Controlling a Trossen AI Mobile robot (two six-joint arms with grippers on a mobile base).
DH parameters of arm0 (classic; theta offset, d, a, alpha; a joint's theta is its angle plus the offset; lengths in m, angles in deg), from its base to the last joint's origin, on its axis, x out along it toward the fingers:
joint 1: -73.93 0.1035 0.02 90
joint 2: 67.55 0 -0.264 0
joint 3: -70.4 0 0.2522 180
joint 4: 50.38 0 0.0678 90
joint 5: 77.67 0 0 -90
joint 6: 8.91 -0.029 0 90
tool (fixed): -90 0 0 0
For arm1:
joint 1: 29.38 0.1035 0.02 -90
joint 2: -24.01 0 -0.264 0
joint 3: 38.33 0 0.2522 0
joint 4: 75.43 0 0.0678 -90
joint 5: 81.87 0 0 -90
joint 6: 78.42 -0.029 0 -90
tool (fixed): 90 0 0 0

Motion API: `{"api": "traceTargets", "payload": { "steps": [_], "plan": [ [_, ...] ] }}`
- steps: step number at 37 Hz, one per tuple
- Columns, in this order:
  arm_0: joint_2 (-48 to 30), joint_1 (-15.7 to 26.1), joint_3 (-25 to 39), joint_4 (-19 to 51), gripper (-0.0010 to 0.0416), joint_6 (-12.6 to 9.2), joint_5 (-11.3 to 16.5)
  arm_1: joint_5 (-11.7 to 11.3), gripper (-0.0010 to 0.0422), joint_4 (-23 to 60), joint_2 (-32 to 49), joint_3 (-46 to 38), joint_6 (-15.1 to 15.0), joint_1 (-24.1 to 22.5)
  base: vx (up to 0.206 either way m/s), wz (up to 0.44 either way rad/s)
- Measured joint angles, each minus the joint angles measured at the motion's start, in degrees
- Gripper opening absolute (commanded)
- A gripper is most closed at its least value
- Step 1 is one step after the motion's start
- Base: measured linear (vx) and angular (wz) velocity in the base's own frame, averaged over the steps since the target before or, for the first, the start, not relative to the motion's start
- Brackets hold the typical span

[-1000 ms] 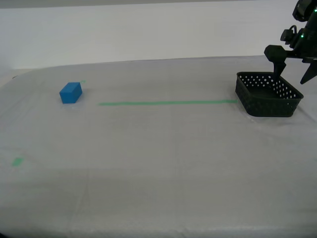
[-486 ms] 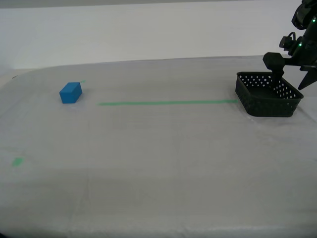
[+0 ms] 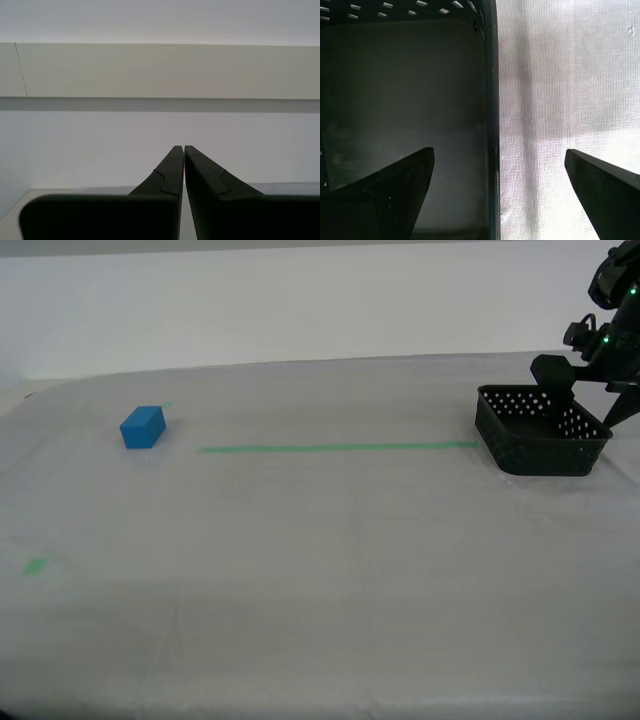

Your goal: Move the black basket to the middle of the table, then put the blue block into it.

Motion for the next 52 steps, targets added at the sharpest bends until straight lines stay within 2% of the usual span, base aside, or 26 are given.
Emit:
{"api": "traceTargets", "payload": {
  "steps": [17, 35, 41, 52],
  "plan": [
    [0.00, 0.00, -0.07, -0.04, 0.0360, 1.11, -0.94, 0.00, 0.0000, 0.00, 0.00, 0.00, 0.00, 0.00, 0.000, 0.000],
    [0.00, 0.00, -2.80, -2.47, 0.0357, 1.16, -1.20, 0.00, 0.0000, 0.00, 0.00, 0.00, 0.00, 0.00, 0.000, 0.000],
    [0.00, -0.02, -2.80, -2.58, 0.0336, 1.16, -1.25, 0.00, 0.0000, 0.00, 0.00, -0.02, 0.00, 0.00, 0.000, 0.000],
    [0.00, 0.04, -2.80, -3.19, 0.0267, 1.38, -1.29, 0.00, 0.0000, 0.00, 0.00, -0.02, -0.02, 0.00, 0.000, 0.000]
  ]
}}
